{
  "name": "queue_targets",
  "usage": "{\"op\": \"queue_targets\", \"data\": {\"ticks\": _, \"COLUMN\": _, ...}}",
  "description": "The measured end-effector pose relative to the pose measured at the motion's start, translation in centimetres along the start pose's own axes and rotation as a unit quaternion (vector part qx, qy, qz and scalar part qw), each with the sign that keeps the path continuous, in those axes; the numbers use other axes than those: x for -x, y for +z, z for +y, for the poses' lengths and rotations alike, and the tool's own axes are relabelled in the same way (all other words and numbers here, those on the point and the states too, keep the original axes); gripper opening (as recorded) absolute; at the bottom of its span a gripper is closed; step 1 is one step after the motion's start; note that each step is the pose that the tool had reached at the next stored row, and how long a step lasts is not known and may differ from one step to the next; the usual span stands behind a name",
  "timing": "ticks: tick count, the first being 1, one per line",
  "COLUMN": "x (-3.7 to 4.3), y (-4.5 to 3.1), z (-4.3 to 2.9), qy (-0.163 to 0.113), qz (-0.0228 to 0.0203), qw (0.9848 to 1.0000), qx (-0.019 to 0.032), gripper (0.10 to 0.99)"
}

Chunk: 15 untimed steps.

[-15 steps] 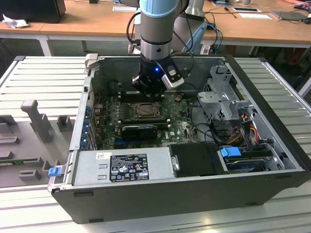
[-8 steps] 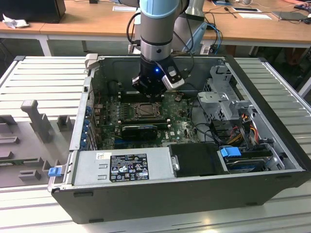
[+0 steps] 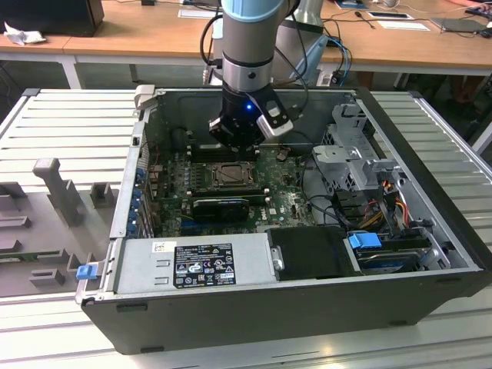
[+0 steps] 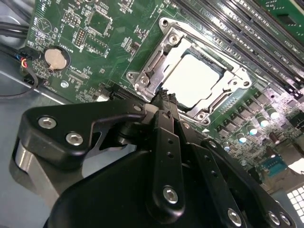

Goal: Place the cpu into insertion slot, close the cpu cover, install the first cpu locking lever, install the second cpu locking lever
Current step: 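Install the second cpu locking lever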

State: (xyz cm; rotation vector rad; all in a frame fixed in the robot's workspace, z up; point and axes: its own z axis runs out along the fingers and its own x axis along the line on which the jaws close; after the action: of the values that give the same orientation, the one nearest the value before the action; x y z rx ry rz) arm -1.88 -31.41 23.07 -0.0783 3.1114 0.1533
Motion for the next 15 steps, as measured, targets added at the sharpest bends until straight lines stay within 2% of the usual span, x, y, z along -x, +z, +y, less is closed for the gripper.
{"op": "queue_targets", "data": {"ticks": 15, "x": -0.04, "y": -0.08, "z": -0.89, "qy": 0.000, "qz": 0.0000, "qw": 1.0000, "qx": 0.0000, "gripper": 0.106}}
